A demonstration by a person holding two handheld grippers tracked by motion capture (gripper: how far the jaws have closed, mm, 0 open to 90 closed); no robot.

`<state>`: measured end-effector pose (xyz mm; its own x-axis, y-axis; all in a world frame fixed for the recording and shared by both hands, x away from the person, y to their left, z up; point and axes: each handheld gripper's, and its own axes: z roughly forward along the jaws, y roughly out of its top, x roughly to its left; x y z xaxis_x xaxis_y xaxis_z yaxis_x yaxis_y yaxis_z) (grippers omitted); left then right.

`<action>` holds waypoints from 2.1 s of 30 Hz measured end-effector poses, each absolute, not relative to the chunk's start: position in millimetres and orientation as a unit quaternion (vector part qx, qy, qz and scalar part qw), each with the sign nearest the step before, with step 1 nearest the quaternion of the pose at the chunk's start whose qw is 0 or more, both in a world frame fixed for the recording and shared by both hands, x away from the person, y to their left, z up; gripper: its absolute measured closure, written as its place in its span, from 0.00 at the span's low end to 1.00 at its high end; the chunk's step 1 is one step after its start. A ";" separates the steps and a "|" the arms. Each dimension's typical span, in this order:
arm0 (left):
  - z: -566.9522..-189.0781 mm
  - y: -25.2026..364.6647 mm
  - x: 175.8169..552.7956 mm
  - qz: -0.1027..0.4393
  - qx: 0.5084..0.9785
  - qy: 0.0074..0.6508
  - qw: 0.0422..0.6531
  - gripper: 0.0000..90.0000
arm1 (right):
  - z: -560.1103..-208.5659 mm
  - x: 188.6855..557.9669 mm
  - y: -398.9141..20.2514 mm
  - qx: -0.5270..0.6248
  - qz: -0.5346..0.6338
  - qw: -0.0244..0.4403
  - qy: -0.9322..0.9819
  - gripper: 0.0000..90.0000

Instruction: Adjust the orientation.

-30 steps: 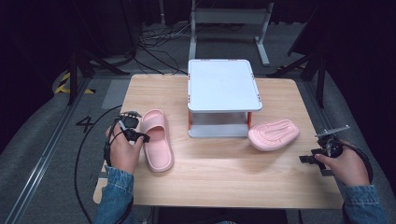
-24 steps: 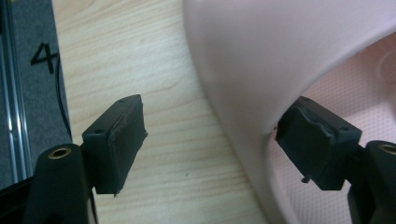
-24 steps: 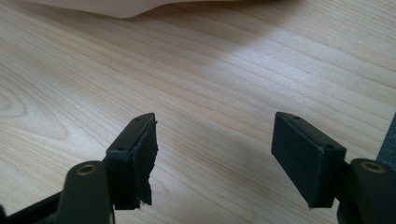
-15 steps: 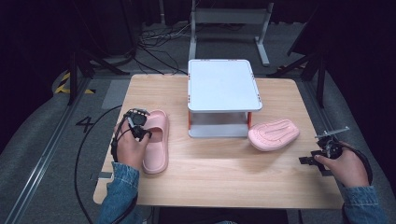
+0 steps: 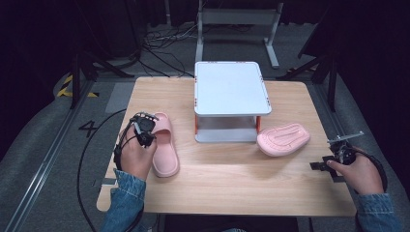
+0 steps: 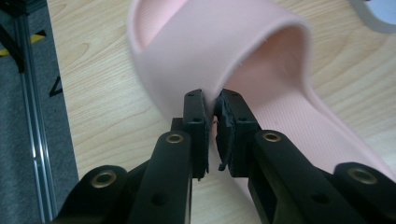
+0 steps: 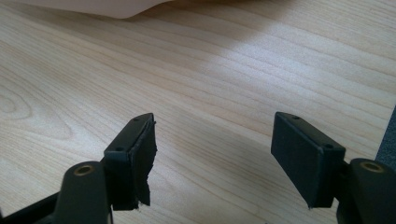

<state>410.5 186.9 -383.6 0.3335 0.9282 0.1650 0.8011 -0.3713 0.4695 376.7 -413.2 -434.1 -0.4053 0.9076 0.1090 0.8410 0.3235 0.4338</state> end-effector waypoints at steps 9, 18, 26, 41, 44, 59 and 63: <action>-370.2 177.7 403.4 0.243 0.810 0.508 0.164 0.74 | -433.6 376.4 -413.7 0.538 0.218 0.078 0.811 0.35; -400.6 181.2 427.1 0.270 0.812 0.507 0.100 0.47 | -435.8 376.1 -412.4 0.539 0.215 0.075 0.811 0.35; -402.3 180.2 425.6 0.273 0.823 0.492 0.084 0.81 | -435.5 375.4 -413.2 0.539 0.215 0.076 0.811 0.35; -355.1 132.3 394.8 0.291 0.847 0.425 0.134 0.91 | -433.9 370.6 -417.7 0.543 0.217 0.079 0.807 0.35; -349.4 118.7 391.5 0.291 0.853 0.409 0.143 0.91 | -433.9 367.8 -420.0 0.546 0.216 0.080 0.806 0.35; -360.0 44.9 406.2 0.254 0.889 0.342 0.165 0.90 | -430.0 359.7 -424.3 0.548 0.225 0.092 0.800 0.36; -366.7 35.5 413.1 0.254 0.892 0.337 0.163 0.90 | -431.5 360.1 -424.1 0.549 0.223 0.090 0.800 0.36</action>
<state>413.1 35.5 -366.7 0.6443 0.6838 0.3425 0.5186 -0.7198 0.4615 360.1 -424.1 -431.5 -0.3809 0.9191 0.1011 0.8389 0.2976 0.4558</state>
